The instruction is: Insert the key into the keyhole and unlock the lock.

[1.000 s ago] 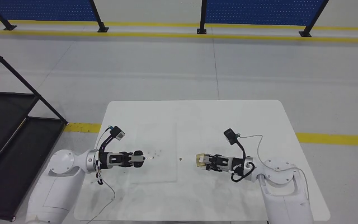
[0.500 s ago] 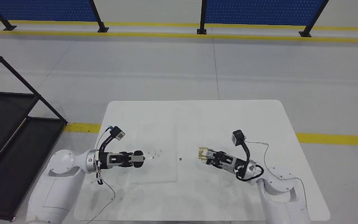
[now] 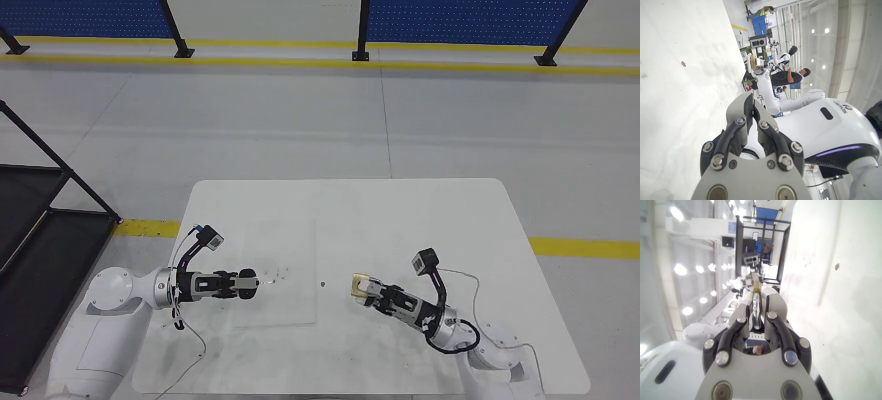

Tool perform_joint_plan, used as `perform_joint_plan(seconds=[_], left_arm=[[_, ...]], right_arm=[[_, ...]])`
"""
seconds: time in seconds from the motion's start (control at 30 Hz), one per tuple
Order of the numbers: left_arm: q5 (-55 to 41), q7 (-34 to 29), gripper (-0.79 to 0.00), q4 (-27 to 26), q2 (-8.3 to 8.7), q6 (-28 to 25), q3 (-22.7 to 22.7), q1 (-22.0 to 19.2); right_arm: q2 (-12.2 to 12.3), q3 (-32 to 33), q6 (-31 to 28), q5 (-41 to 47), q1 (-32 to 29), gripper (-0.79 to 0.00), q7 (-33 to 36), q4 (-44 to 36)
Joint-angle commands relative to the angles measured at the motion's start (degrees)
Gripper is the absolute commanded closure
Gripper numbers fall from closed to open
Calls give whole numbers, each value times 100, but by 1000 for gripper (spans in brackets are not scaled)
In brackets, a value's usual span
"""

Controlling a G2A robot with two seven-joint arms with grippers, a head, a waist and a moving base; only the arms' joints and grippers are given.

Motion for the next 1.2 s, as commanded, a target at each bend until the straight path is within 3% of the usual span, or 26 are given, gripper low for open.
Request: perform_joint_plan(seconds=[0.0, 0.3, 1.17], left_arm=[[0, 0, 0, 0, 0, 0, 0, 0], [0, 0, 0, 0, 0, 0, 0, 0], [0, 0, 0, 0, 0, 0, 0, 0]], right_arm=[[22, 3, 45, -29, -82, 0, -39, -154], [124, -23, 256, -4, -313, 0, -139, -637], [168, -38, 360, 93, -296, 0, -209, -681]])
